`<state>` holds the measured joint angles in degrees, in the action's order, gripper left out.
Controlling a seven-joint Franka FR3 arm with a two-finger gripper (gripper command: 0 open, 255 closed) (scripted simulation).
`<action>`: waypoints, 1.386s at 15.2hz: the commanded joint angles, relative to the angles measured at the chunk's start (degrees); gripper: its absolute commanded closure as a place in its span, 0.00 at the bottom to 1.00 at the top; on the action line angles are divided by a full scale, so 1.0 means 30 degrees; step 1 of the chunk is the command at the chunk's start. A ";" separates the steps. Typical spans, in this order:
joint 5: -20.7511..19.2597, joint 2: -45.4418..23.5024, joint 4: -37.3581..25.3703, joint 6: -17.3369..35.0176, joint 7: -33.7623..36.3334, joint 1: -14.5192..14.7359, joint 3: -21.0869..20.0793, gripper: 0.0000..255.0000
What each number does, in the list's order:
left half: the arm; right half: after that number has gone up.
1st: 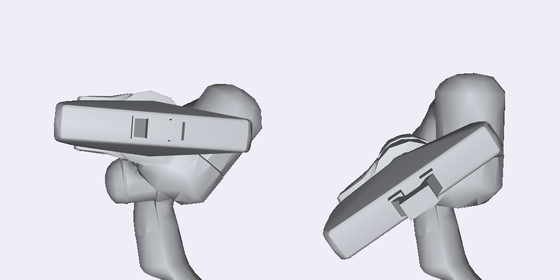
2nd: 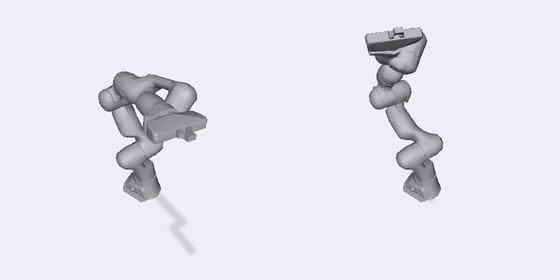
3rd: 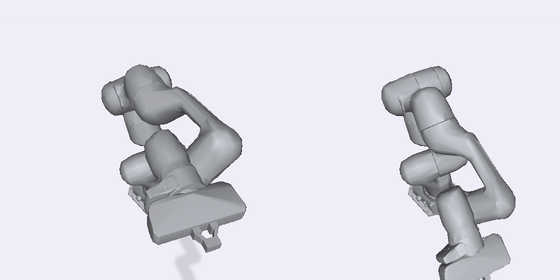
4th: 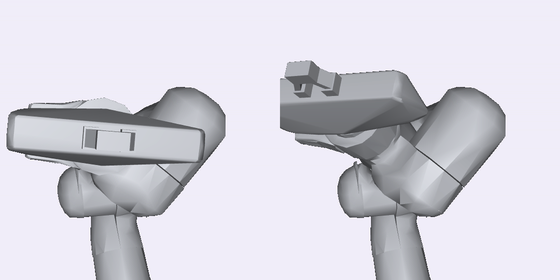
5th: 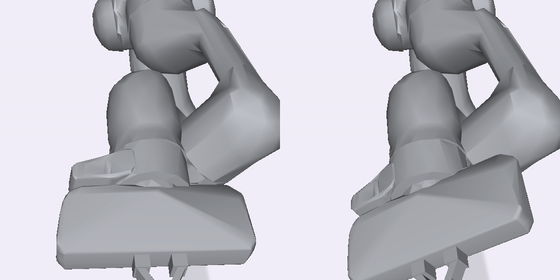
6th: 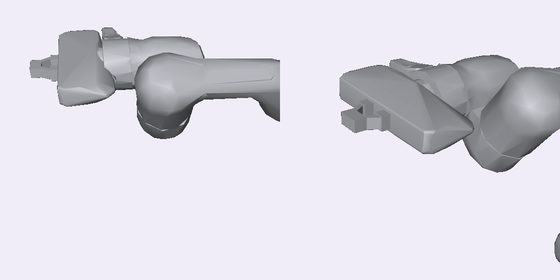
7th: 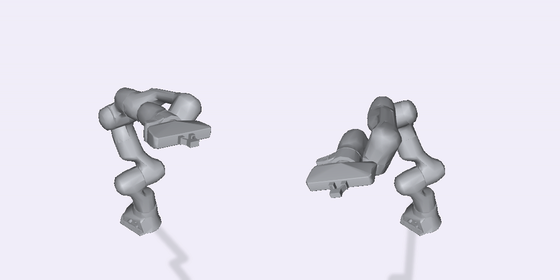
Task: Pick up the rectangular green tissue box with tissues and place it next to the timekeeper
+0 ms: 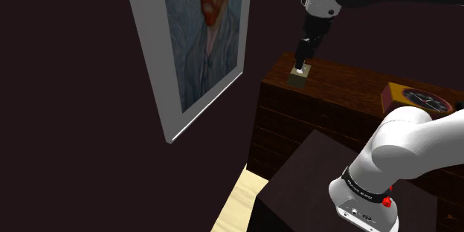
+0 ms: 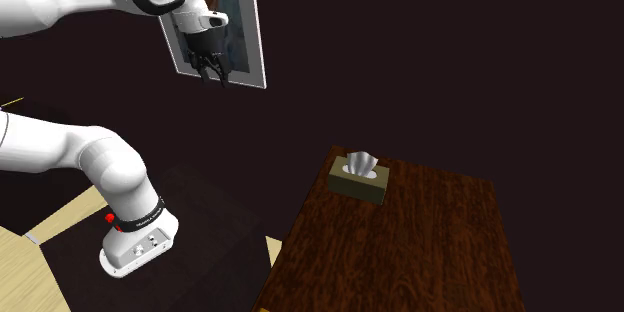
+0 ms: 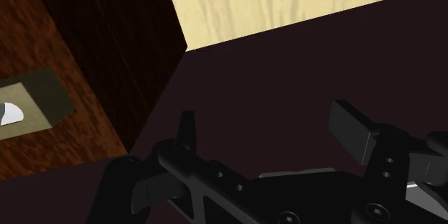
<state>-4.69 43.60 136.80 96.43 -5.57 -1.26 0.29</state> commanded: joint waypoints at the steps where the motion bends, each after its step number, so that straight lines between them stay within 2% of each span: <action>1: 0.0000 0.0000 0.0000 0.0000 0.0000 0.0000 0.0000 0.00; 11: -0.2260 -0.5744 -0.1911 0.3008 -0.0980 -0.1692 0.1888 0.00; 21: -0.3600 -1.2006 -0.5736 0.4897 -0.1793 -0.3119 0.3587 0.00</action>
<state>-15.24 9.91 121.17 110.52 -10.72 -10.22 10.54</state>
